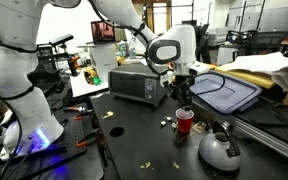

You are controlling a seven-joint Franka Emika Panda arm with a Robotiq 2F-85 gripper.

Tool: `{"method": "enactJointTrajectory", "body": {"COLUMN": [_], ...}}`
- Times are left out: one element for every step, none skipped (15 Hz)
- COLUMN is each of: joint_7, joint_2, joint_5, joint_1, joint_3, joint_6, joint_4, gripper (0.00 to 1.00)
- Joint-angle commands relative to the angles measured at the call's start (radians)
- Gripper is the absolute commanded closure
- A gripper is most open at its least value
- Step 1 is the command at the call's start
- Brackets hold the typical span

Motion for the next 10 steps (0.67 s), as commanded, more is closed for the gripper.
{"method": "enactJointTrajectory", "body": {"joint_7": [0.049,0.054,0.060,0.066,0.081,0.092,0.105,0.113,0.114,0.116], "joint_2": [0.029,0.033,0.040,0.045,0.048,0.048,0.049,0.051,0.052,0.054], "joint_5": [-0.020,-0.022,-0.025,-0.027,-0.033,-0.041,-0.049,-0.054,-0.048,-0.049], "joint_1": [0.014,0.015,0.018,0.021,0.028,0.036,0.046,0.052,0.056,0.065], "joint_3": [-0.024,-0.026,-0.029,-0.032,-0.038,-0.042,-0.045,-0.043,-0.031,-0.025], "joint_6": [-0.059,-0.063,-0.070,-0.072,-0.069,-0.066,-0.057,-0.054,-0.051,-0.047], "joint_4": [0.052,0.057,0.065,0.069,0.072,0.070,0.066,0.065,0.058,0.052], "gripper": [0.94,0.94,0.94,0.94,0.78,0.52,0.51,0.45,0.37,0.31]}}
